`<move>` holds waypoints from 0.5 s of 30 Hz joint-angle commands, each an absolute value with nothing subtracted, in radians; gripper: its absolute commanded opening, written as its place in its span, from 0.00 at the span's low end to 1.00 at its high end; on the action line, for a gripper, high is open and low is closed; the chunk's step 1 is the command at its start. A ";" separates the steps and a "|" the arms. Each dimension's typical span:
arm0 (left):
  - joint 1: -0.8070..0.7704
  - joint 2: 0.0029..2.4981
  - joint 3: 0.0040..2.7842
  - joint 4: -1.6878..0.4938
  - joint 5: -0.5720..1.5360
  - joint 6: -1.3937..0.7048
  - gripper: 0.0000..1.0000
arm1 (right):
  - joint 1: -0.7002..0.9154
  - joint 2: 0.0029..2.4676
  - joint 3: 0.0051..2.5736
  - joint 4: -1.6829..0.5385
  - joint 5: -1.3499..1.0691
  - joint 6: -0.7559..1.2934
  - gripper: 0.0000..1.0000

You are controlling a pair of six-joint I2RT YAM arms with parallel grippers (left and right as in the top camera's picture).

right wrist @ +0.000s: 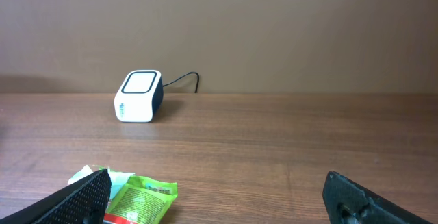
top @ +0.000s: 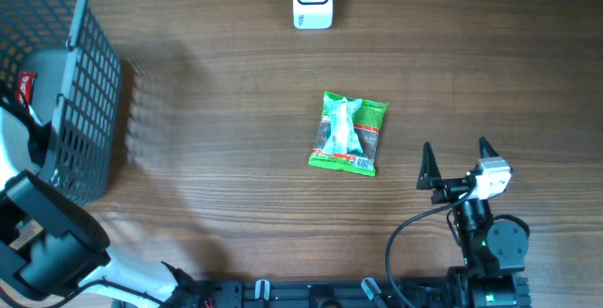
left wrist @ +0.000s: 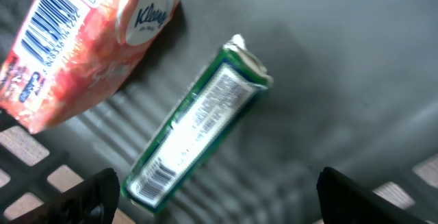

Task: Scan the item barcode
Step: 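Move the left gripper back into the basket to a green tube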

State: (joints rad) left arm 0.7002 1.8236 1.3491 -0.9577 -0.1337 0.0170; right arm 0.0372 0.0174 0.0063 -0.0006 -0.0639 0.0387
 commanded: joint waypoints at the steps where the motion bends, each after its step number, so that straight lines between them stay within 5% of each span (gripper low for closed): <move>1: 0.717 1.831 1.294 -0.902 -0.116 0.048 0.90 | 0.032 0.014 0.005 0.002 -0.076 0.027 1.00; 6: 0.721 1.833 1.227 -0.813 -0.102 0.049 0.82 | 0.032 0.014 0.005 0.002 -0.076 0.027 1.00; 8: 0.726 1.833 1.223 -0.800 -0.102 0.047 0.65 | 0.032 0.014 0.005 0.002 -0.076 0.027 1.00; 12: 0.728 1.833 1.222 -0.796 -0.102 0.044 0.57 | 0.032 0.014 0.005 0.002 -0.076 0.027 1.00; 15: 0.728 1.833 1.222 -0.796 -0.102 0.045 0.42 | 0.032 0.014 0.005 0.002 -0.076 0.027 0.99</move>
